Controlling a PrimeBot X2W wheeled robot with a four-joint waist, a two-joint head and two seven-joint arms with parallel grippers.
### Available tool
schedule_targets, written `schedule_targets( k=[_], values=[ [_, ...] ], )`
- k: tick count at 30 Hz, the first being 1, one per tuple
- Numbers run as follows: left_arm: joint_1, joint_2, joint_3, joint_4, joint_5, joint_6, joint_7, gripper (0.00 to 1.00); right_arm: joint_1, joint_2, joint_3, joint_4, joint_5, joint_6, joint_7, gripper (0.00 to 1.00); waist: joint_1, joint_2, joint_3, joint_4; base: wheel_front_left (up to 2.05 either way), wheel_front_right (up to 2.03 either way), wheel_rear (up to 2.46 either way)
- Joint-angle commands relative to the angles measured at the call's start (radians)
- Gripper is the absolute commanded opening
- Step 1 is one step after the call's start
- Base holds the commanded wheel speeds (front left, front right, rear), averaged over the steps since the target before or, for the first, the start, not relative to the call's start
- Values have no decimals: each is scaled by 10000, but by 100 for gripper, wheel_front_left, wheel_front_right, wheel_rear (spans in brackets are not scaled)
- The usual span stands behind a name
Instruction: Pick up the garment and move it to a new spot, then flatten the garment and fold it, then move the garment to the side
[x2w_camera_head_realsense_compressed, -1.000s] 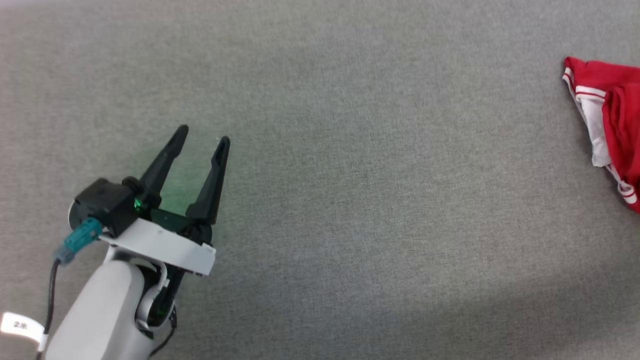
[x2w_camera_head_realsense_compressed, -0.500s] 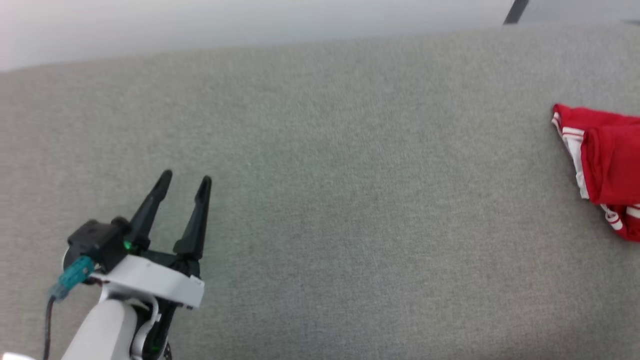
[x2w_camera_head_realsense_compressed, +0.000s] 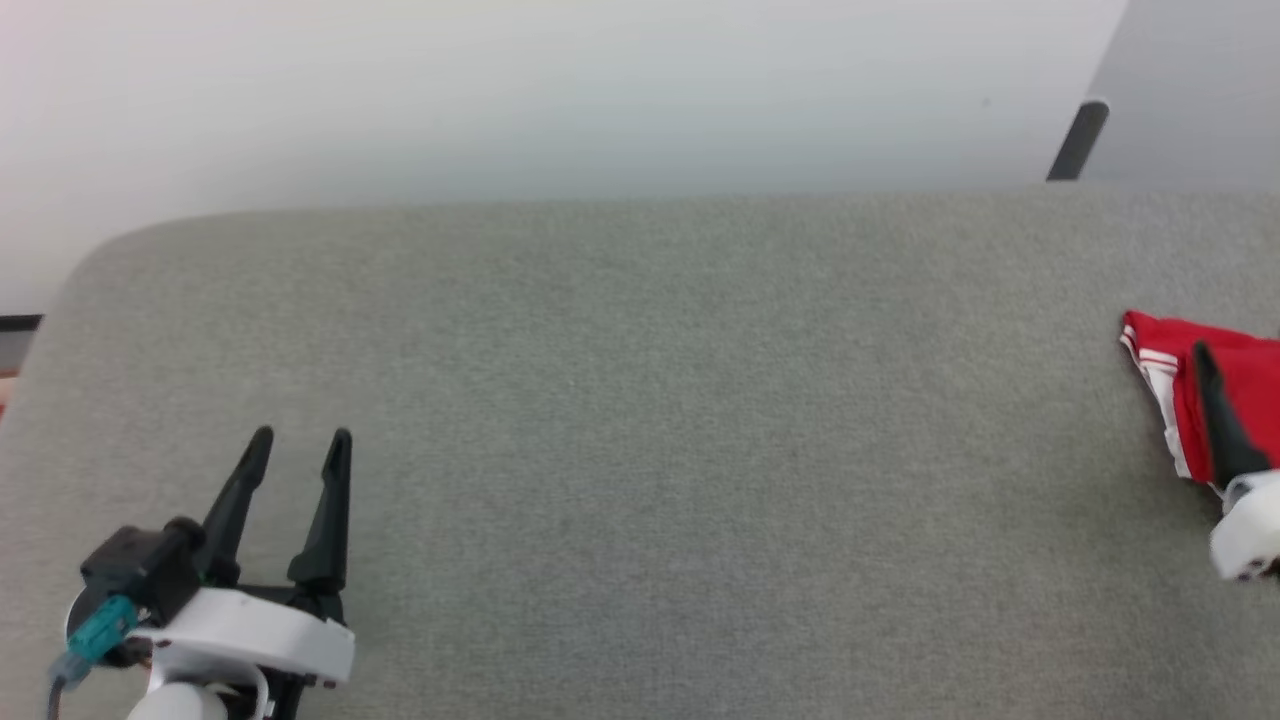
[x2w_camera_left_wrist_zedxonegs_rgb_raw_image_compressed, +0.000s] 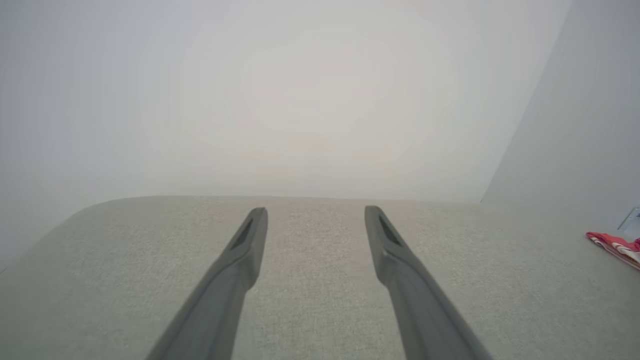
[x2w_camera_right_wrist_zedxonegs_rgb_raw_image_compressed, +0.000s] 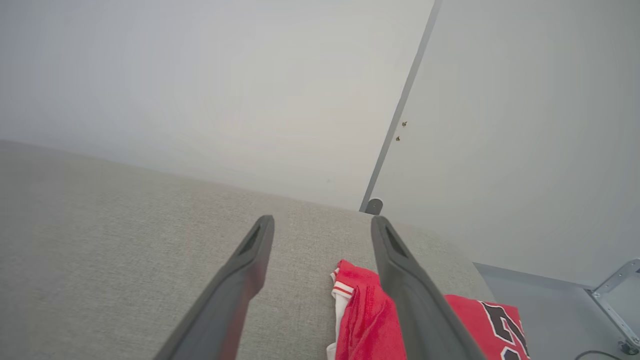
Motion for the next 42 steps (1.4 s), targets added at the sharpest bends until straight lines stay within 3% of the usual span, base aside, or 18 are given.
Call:
schedule_targets(
  k=[1, 11, 21, 26, 42],
  values=[
    [187, 2, 81, 22, 133, 1, -30, 100, 304, 183, -161, -221, -124, -15, -59, 100, 0, 0, -347, 302, 0, 0, 0],
    [813, -91, 615, -184, 478, 1, -30, 100, 2512, 1911, -1399, -2098, -1066, -15, 8, 100, 0, 0, -758, 633, 0, 0, 0],
    [1257, -48, 853, -355, 640, 1, -30, 100, 4001, 3038, -1815, -3131, -1343, -15, 139, 100, 0, 0, -897, 813, 0, 0, 0],
    [1365, 58, 804, -284, 665, 3, -30, 100, 4373, 3311, -1718, -3207, -1416, -15, 144, 100, 0, 0, -892, 833, 0, 0, 0],
    [1464, -10, 870, -108, 869, 1, -30, 100, 4580, 3291, -1691, -2946, -1318, -15, -144, 100, 0, 0, -882, 931, 0, 0, 0]
  ],
)
